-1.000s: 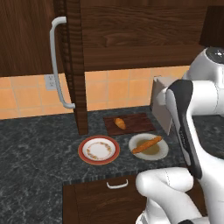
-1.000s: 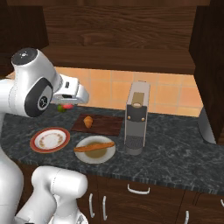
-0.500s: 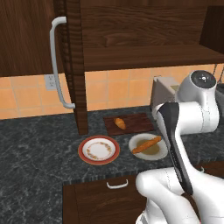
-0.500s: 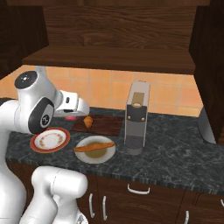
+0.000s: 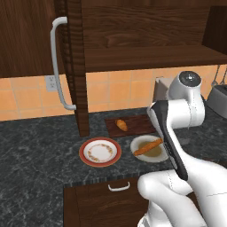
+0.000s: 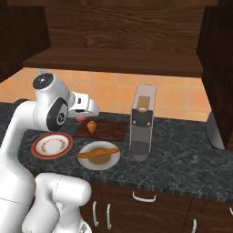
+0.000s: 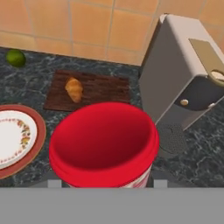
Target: From the different types of pastries on the counter, select a croissant and place it on the cutting board. Then retrieve a jar of jam from the cabinet and place it alongside the croissant on the cutting board.
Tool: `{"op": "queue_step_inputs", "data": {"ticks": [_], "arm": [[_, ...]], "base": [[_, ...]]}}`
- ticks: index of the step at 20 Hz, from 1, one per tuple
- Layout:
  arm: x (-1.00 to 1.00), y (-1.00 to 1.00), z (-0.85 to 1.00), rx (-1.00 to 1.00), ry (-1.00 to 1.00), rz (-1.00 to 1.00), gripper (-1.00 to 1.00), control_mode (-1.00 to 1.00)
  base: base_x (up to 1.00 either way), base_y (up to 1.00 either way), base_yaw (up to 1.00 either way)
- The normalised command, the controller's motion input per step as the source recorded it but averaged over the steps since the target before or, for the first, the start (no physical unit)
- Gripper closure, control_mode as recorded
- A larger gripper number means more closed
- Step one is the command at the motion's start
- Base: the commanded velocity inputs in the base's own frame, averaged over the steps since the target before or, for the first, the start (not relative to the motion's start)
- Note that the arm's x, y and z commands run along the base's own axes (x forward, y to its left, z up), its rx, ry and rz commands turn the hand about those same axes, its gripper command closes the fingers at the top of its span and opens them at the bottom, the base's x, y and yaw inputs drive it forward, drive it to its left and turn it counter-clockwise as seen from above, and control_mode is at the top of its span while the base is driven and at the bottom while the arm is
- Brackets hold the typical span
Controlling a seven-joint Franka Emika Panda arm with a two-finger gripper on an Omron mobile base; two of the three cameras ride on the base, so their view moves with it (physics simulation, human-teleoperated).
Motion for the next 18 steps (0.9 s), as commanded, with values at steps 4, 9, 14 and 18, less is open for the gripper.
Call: {"op": "queue_step_inputs", "data": {"ticks": [4,9,14,18], "arm": [[0.37,0.0,-0.49,0.0,0.0,0.0,1.0,-1.0],[0.3,0.0,-0.63,0.0,-0.1,0.01,1.0,-1.0],[0.24,0.0,-0.36,0.0,-0.21,0.05,1.0,-1.0],[0.37,0.0,-0.26,0.0,-0.08,0.05,1.0,-1.0]], "base": [[0.0,0.0,0.0],[0.0,0.0,0.0],[0.0,0.0,0.0],[0.0,0.0,0.0]]}}
